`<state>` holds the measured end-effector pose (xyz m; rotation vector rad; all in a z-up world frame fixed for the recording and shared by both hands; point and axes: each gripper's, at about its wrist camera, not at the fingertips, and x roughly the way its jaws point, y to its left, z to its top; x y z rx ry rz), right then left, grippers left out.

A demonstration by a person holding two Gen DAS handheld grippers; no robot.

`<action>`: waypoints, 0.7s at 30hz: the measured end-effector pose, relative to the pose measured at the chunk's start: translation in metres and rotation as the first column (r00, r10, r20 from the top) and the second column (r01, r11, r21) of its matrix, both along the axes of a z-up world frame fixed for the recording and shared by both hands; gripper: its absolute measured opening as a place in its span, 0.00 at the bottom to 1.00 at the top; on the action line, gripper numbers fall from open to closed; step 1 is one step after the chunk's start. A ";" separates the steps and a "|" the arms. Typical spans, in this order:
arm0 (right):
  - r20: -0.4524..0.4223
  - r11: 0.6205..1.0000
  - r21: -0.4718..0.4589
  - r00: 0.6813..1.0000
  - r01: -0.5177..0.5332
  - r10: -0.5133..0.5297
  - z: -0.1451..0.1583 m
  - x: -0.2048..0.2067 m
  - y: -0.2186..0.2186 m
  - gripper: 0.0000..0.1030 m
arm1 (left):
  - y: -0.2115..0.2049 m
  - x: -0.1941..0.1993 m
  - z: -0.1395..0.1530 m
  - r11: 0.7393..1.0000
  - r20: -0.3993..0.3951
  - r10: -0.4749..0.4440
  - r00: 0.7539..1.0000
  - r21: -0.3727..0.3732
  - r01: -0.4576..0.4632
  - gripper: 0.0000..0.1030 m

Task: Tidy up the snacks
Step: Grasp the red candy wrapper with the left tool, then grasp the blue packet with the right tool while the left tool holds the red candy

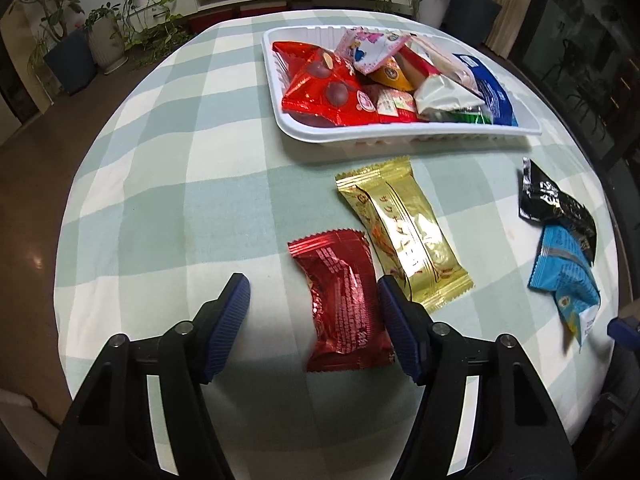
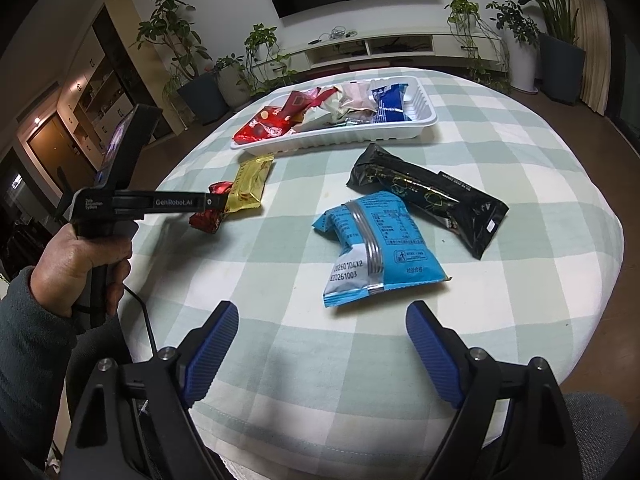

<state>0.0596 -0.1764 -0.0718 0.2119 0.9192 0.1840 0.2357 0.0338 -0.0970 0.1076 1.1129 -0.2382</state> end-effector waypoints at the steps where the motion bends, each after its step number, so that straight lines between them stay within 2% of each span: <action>1: 0.000 1.000 -0.001 1.000 0.000 0.000 0.000 0.000 0.000 0.85 | -0.001 0.000 -0.001 1.000 -0.001 -0.002 1.000 0.003 0.002 0.59; 4: -0.003 1.000 -0.003 1.000 0.003 -0.003 0.001 0.001 -0.002 0.84 | -0.004 -0.001 -0.001 1.000 0.004 -0.017 1.000 0.022 0.017 0.51; 9: 0.005 1.000 -0.014 1.000 0.002 -0.002 0.005 0.003 -0.002 0.83 | -0.013 -0.003 0.000 0.998 0.015 -0.051 0.999 0.047 0.050 0.30; 12: 0.018 1.000 -0.027 1.000 0.002 -0.001 0.009 0.005 -0.004 0.83 | -0.015 -0.007 0.001 0.996 0.019 -0.067 0.998 0.056 0.065 0.27; 15: 0.022 0.999 -0.044 1.000 0.006 -0.005 0.014 0.010 -0.008 0.83 | -0.011 -0.013 0.002 0.997 0.014 -0.074 0.997 0.029 0.074 0.25; 21: -0.030 0.997 -0.076 0.999 -0.020 0.018 0.008 0.033 -0.017 0.82 | -0.004 -0.035 0.003 0.996 0.016 -0.085 0.996 -0.026 0.085 0.24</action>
